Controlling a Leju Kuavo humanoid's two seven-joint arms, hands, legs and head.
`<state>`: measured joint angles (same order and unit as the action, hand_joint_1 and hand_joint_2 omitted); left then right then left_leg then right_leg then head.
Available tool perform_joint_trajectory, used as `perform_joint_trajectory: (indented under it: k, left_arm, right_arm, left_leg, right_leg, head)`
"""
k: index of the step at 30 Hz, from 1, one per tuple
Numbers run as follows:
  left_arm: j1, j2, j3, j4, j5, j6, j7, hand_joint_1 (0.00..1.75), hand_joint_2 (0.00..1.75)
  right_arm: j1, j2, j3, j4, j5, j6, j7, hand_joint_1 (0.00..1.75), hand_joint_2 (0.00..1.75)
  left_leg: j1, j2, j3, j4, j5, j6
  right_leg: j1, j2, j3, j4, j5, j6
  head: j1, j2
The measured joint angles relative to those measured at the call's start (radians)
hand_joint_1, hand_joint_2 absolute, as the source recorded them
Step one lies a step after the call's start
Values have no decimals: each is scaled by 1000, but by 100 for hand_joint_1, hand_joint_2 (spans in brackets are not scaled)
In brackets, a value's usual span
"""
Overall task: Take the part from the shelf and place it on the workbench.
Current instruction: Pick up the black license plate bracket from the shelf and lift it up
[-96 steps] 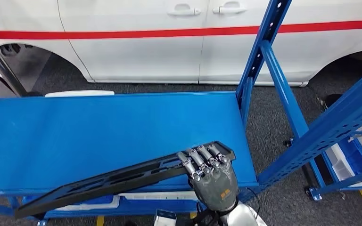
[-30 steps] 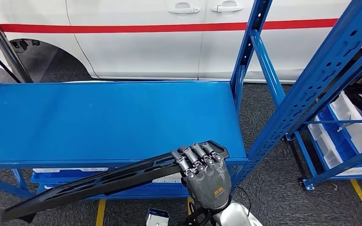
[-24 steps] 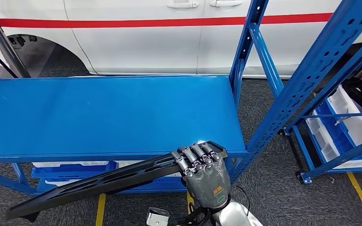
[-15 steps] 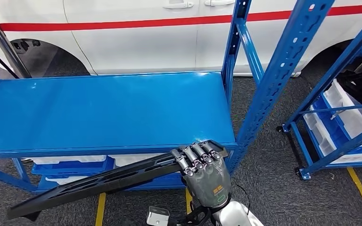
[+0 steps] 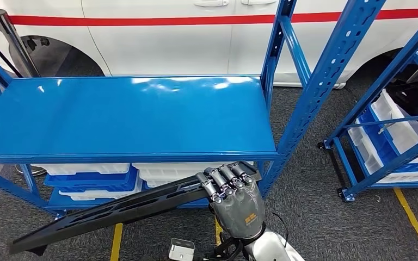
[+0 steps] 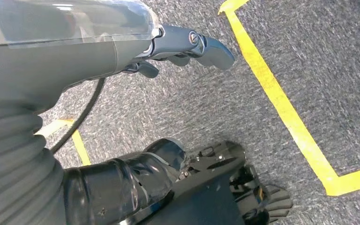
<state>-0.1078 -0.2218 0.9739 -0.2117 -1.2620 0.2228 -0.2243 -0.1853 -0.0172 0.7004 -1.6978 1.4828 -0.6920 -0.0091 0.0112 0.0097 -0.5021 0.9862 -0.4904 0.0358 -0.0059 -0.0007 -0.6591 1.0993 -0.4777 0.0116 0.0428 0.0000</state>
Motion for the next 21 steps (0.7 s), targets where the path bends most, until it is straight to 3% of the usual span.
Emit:
perform_joint_trajectory:
  k: [2, 3, 4, 5, 8, 10, 12, 14, 16, 18, 19, 20, 21]
  left_arm:
    - [-1, 0, 0, 0, 0, 0, 0, 0, 175]
    - [0, 0, 0, 0, 0, 0, 0, 0, 175]
    - [0, 0, 0, 0, 0, 0, 0, 0, 175]
    - [1, 0, 0, 0, 0, 0, 0, 0, 175]
    - [1, -1, 0, 0, -1, -1, 0, 0, 175]
    - [0, -1, 0, 0, -1, -1, 0, 0, 175]
    - [0, -1, 0, 0, -1, -1, 0, 0, 175]
    - [0, -1, 0, 0, -1, -1, 0, 0, 175]
    - [1, -1, 0, 0, -1, 0, 0, 0, 175]
    - [1, -1, 0, 0, -1, 0, 0, 0, 175]
    - [1, -1, 0, 0, -1, 0, 0, 0, 175]
    - [2, -1, 0, 0, -1, 0, 0, 0, 175]
    - [2, -1, 0, 0, -1, 0, 0, 0, 175]
  right_arm:
    - [-1, 0, 0, 1, -1, 0, -2, 175, 175]
    - [0, 0, 0, 2, -1, 0, -3, 175, 175]
    - [0, 0, 0, 4, -1, 0, -5, 175, 175]
    - [0, 0, 0, 5, -2, 0, -8, 175, 175]
    - [-2, 0, 0, 6, -2, 0, -17, 175, 175]
    - [-4, 1, 0, 5, -3, 0, -22, 175, 175]
    - [-5, 2, 0, 5, -4, 0, -27, 175, 175]
    - [-6, 5, 0, 5, -4, 0, -31, 175, 175]
    - [-6, 9, 0, 5, -4, 0, -33, 175, 175]
    - [-6, 11, 0, 6, -4, 0, -34, 175, 175]
    - [-6, 11, 0, 7, -4, 0, -34, 175, 175]
    - [-6, 11, 0, 8, -5, 0, -34, 175, 175]
    - [-6, 11, 0, 9, -5, 0, -34, 175, 175]
  left_leg:
    - [-2, 2, -21, 4, 14, 7]
    - [-2, 2, -32, 7, 20, 7]
    - [-2, 2, -43, 11, 25, 6]
    - [-2, 2, -52, 17, 29, 4]
    - [-2, 2, -76, 37, 34, -3]
    - [-4, 1, -85, 45, 40, -15]
    - [-5, 1, -90, 44, 48, -29]
    - [-3, -2, -103, 64, 27, -40]
    - [1, -3, -137, 150, -45, -48]
    - [2, -3, -177, 276, -116, -54]
    - [2, -3, -183, 313, -127, -55]
    - [2, -3, -171, 314, -118, -55]
    - [2, -3, -139, 275, -93, -55]
  right_leg:
    - [-3, 0, -39, 120, -87, 6]
    - [-4, 0, -53, 176, -112, 9]
    - [-6, 0, -54, 207, -117, 11]
    - [-8, 0, -37, 200, -103, 13]
    - [-12, 0, 88, 17, -46, 10]
    - [-7, 1, 122, -49, -42, 3]
    - [-5, 2, 116, -53, -33, -9]
    - [-8, 0, 107, -60, -20, -25]
    - [-9, -2, 91, -63, -5, -39]
    - [-7, -3, 71, -62, 8, -42]
    - [-6, -4, 61, -60, 15, -42]
    - [-6, -4, 52, -58, 21, -41]
    - [-6, -3, 44, -55, 26, -39]
  head:
    - [0, 0]
    - [0, 0]
    - [0, 0]
    - [0, 0]
    - [0, 0]
    - [0, 0]
    - [-1, 0]
    - [-1, 0]
    - [-2, 0]
    - [-2, 0]
    - [-2, 0]
    - [-2, 0]
    - [-2, 0]
